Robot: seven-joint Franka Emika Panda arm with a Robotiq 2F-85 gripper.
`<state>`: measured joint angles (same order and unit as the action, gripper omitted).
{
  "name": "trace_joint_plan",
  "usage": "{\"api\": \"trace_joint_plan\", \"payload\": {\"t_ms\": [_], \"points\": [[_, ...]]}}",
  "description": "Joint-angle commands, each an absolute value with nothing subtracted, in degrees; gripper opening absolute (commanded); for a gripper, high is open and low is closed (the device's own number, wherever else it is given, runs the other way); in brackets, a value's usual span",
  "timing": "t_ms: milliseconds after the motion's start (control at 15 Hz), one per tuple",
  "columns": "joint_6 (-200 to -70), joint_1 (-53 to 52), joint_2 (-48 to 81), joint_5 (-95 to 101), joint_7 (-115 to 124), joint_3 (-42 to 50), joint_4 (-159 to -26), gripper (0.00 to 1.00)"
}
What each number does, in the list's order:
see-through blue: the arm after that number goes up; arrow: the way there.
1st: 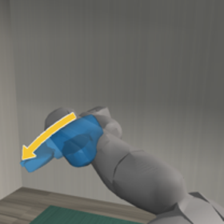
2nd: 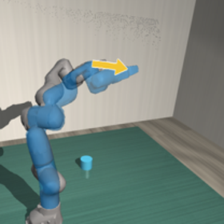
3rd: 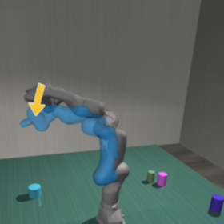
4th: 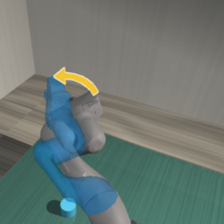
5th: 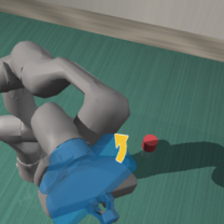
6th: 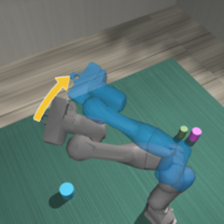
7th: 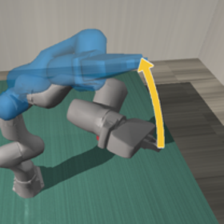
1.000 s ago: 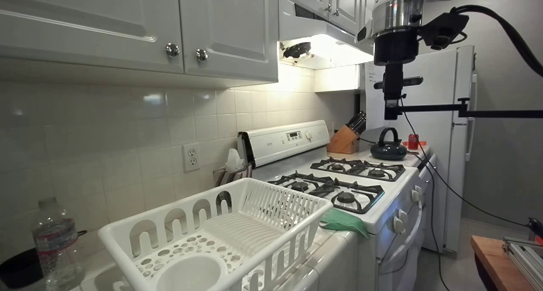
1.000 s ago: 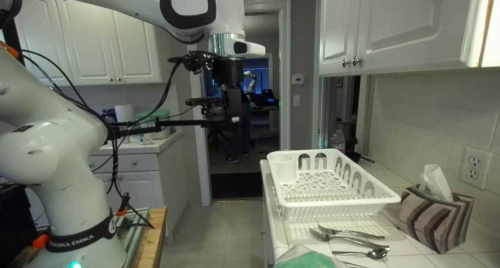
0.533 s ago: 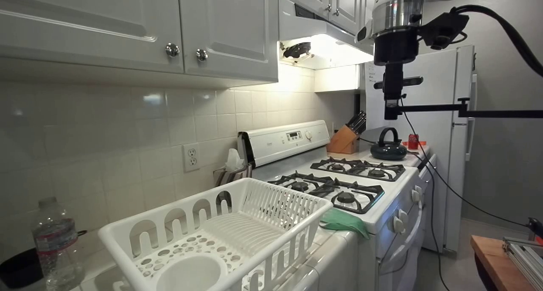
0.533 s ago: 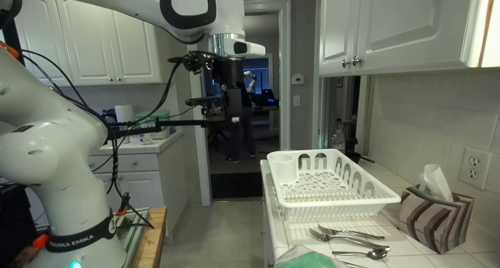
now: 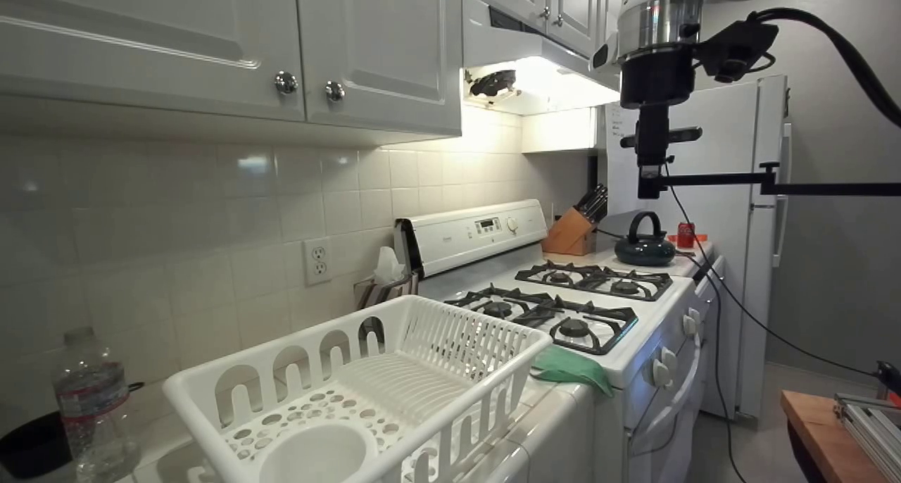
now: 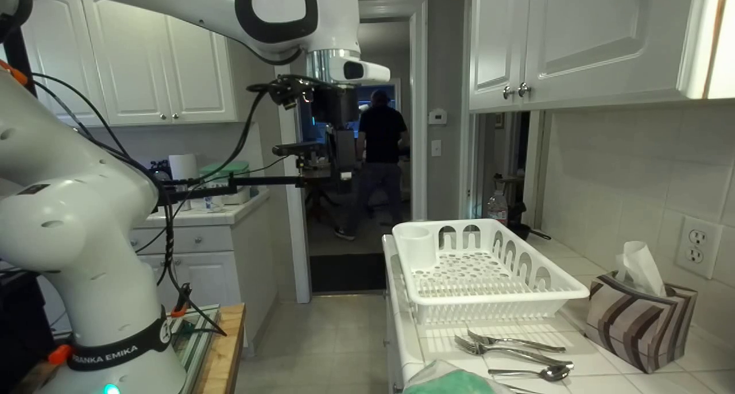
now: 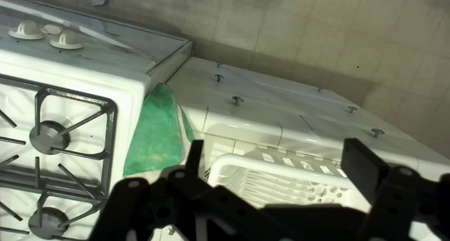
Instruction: Put the green towel on the right side of the dish rack
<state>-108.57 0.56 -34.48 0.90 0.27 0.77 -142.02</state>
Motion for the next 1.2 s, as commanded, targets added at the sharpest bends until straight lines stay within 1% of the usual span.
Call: {"api": "trace_joint_plan", "payload": {"t_ms": [0,67,267,667,1133], "points": [[-108.4,0.7,-34.5,0.9,0.2,0.7,-141.9,1.0],[-109.1,1.0,-33.3,0.6,1.0,0.8,-141.5,1.0],[-116.3,2.3,-29.9,0.9,4.0,0.8,-142.2,1.0],[-130.4,1.9,-23.9,1.2,0.9,1.5,-143.8,1.0],[-136.4,3.4,-19.5,1.4,-3.5,4.6,-147.8,1.0]]}}
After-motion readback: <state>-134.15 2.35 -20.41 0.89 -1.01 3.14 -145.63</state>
